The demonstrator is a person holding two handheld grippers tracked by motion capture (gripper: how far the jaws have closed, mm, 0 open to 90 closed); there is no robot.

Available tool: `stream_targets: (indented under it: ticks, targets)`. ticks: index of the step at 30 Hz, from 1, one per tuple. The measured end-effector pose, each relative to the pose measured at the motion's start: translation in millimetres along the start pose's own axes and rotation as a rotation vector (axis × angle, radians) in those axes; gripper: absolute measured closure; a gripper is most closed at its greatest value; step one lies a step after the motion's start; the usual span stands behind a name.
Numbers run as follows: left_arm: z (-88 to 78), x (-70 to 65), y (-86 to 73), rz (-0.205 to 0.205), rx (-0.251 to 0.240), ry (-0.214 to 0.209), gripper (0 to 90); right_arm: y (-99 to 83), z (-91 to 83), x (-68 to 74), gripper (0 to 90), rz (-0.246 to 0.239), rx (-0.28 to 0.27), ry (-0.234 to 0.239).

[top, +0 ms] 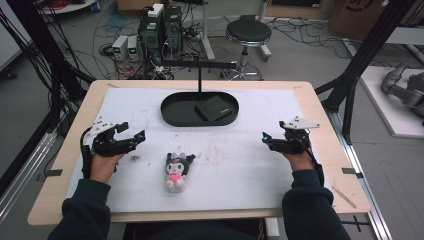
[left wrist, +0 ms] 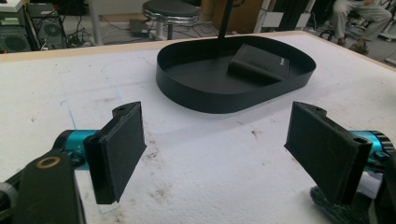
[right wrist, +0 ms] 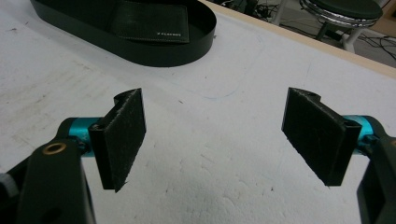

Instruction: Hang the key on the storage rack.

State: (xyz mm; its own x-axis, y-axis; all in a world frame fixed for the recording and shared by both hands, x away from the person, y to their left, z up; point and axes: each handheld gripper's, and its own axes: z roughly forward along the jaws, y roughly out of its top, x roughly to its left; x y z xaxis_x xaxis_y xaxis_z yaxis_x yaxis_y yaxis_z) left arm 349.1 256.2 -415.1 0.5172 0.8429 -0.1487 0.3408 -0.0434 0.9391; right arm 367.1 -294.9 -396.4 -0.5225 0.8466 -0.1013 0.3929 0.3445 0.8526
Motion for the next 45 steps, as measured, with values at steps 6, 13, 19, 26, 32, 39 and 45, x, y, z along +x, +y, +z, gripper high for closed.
stream_targets:
  ticks: [6, 13, 19, 26, 32, 39, 45]
  targets:
    - [3.8, -4.1, -1.4, 0.000, 0.029, -0.013, 19.6, -0.7, 0.0, -0.5, 22.1, 0.009, 0.000, -0.011]
    - [10.6, -23.5, 0.4, 0.038, 0.071, -0.036, 20.8, -3.3, -0.8, -1.6, 22.7, 0.007, 0.007, -0.016]
    - [16.2, -47.2, 2.0, 0.069, 0.095, -0.084, 22.9, -3.4, -0.2, -0.2, 22.7, 0.004, 0.006, -0.011]
    - [20.7, -63.9, 2.4, 0.030, 0.132, -0.170, 28.5, -3.6, 2.8, -0.5, 22.9, 0.006, 0.019, -0.010]
    - [26.7, -91.9, 1.6, 0.023, 0.199, -0.212, 28.2, -2.9, 3.7, 1.1, 23.0, 0.006, 0.020, -0.011]
    - [38.8, -107.4, -8.5, 0.019, 0.273, -0.223, 24.0, -2.4, 3.1, 2.3, 23.0, 0.002, 0.019, -0.006]
    - [50.7, -116.8, -18.6, 0.078, 0.370, -0.279, 24.1, -2.3, 3.6, 2.6, 23.4, 0.003, 0.021, -0.002]
